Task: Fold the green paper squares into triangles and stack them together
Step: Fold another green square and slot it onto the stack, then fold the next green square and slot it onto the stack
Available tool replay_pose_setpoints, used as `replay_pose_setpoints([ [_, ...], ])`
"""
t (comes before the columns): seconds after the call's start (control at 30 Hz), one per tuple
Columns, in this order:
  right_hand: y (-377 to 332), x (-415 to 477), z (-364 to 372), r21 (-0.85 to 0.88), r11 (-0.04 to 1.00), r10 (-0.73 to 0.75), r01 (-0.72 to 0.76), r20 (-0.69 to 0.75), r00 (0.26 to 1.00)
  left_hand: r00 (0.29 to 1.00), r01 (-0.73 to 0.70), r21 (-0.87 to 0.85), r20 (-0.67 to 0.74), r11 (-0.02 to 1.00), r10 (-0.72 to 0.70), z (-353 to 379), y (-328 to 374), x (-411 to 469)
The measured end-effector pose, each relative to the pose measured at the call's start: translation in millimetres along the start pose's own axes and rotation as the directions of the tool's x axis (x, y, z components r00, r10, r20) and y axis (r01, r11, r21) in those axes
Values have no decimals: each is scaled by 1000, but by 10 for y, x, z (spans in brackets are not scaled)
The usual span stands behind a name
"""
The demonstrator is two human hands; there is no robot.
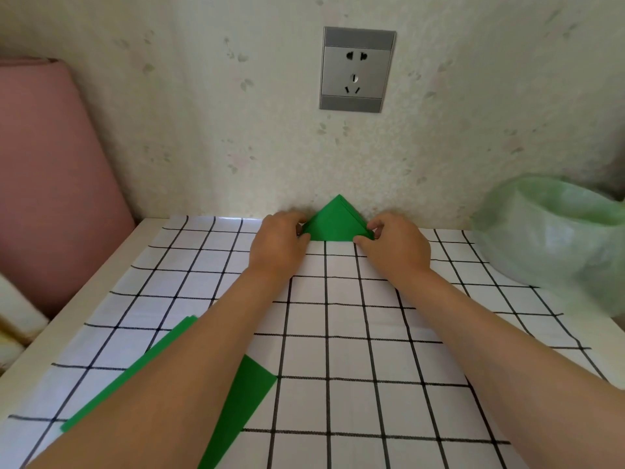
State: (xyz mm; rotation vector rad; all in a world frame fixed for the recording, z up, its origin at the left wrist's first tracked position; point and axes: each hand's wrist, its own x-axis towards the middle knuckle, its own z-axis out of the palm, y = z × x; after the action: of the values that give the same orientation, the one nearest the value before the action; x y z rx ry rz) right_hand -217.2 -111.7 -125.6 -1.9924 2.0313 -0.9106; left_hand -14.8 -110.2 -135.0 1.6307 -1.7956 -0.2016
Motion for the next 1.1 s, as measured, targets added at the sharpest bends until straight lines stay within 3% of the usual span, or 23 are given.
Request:
replay_pose_setpoints([
  [0.23,-123,-168,-168,0,999,-51,51,36,998,999,40,-84,26,996,-38,-237,97,-125],
  [0.33,-275,-322,-297,-2,992,-128,129,71,989,1000,-3,-82,15,997,5,-431,161,-242],
  [0.43,-491,-544,-440,26,971,-238,237,142,961,994,-65,-27,92,998,67,-687,237,-398],
  [0.63,-938,-1209,-530,154,886,-462,437,350,815,957,-65,58,286,996,45,-1205,128,-1062],
  [0.9,-1230,-1972,-387,254,833,-542,492,559,628,893,-4,162,445,987,-69,-1800,-144,-1872],
  [1.0,-1259,-2142,-314,148,821,-491,552,676,550,798,-11,190,594,982,-106,-1901,-196,-2089],
  [1.1,-1252,-2203,-276,37,819,-417,573,723,550,737,-16,288,650,957,-183,-1900,-304,-2191],
])
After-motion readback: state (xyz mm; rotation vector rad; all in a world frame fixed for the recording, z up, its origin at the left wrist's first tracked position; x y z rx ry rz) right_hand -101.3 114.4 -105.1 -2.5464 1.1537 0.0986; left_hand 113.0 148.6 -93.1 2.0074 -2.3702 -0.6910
